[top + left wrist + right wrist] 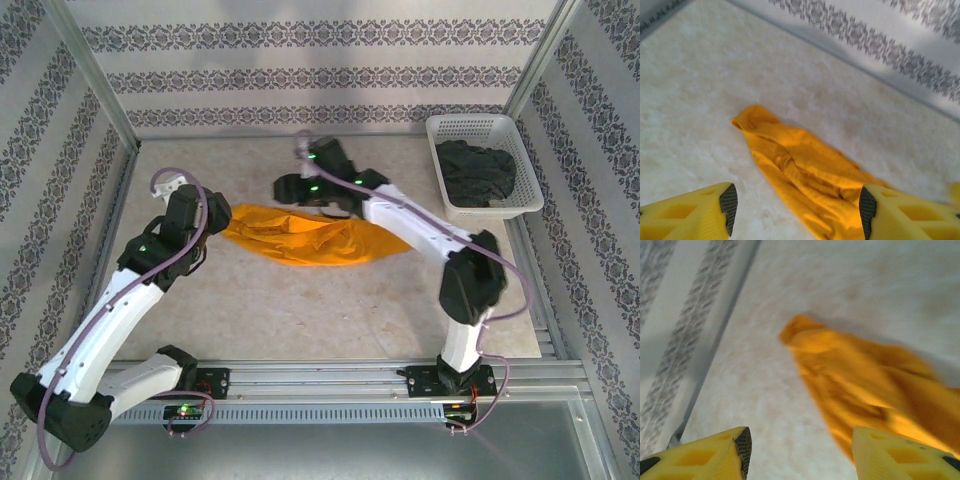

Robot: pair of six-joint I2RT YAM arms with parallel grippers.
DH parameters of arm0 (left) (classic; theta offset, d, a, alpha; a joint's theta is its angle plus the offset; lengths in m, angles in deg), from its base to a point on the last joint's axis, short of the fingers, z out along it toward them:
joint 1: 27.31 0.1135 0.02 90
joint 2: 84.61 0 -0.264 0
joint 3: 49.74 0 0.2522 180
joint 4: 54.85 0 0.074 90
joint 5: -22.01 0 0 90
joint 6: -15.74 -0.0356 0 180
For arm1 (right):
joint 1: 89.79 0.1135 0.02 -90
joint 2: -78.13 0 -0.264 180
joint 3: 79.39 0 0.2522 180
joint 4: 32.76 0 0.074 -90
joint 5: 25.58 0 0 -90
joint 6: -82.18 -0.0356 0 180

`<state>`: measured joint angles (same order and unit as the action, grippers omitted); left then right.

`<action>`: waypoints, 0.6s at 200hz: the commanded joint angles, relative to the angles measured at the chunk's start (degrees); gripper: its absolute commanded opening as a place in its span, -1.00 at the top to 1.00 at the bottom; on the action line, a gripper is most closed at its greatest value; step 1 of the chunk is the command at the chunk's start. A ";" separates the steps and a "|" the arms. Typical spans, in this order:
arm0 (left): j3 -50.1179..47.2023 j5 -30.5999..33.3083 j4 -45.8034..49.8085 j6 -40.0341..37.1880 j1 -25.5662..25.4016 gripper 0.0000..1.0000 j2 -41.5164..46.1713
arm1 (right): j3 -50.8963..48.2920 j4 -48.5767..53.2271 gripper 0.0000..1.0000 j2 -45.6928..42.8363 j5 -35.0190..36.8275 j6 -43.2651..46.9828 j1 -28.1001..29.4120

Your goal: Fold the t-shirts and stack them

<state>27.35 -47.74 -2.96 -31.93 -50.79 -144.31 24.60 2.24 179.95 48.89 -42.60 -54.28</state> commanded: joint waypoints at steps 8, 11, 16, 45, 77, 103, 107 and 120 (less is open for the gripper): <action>0.41 -11.18 -2.52 2.52 0.55 -0.32 -6.76 | -12.56 0.21 -0.11 -10.10 9.98 -5.73 -8.08; 0.66 -12.06 -2.77 3.18 0.53 -0.32 -7.95 | -13.82 0.37 -0.11 -10.73 10.19 -6.25 -8.88; 1.02 -13.83 -3.30 4.41 0.55 -0.31 -9.84 | -15.79 0.74 -0.11 -11.71 10.63 -6.77 -9.91; 2.38 -25.43 -11.71 15.24 0.13 -0.24 -22.20 | -24.81 -0.08 -0.14 -17.79 11.73 -8.53 -15.25; 6.68 -29.49 -14.49 26.29 -1.55 -0.23 -34.20 | -27.73 1.16 -0.15 -20.88 12.07 -7.00 -17.61; 9.04 -29.65 -17.98 32.43 -2.34 -0.35 -39.43 | -29.49 1.30 -0.16 -21.99 10.91 -6.72 -18.79; 9.54 -29.37 -17.84 33.05 -2.49 -0.38 -40.15 | -29.71 1.42 -0.16 -22.01 10.66 -6.70 -18.92; 10.77 -29.08 -18.55 34.72 -2.61 -0.40 -42.02 | -30.43 1.62 -0.17 -22.29 10.03 -6.70 -19.06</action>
<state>34.59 -75.56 -17.12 -5.18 -52.54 -184.42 -4.23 3.44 159.40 59.23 -49.51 -72.77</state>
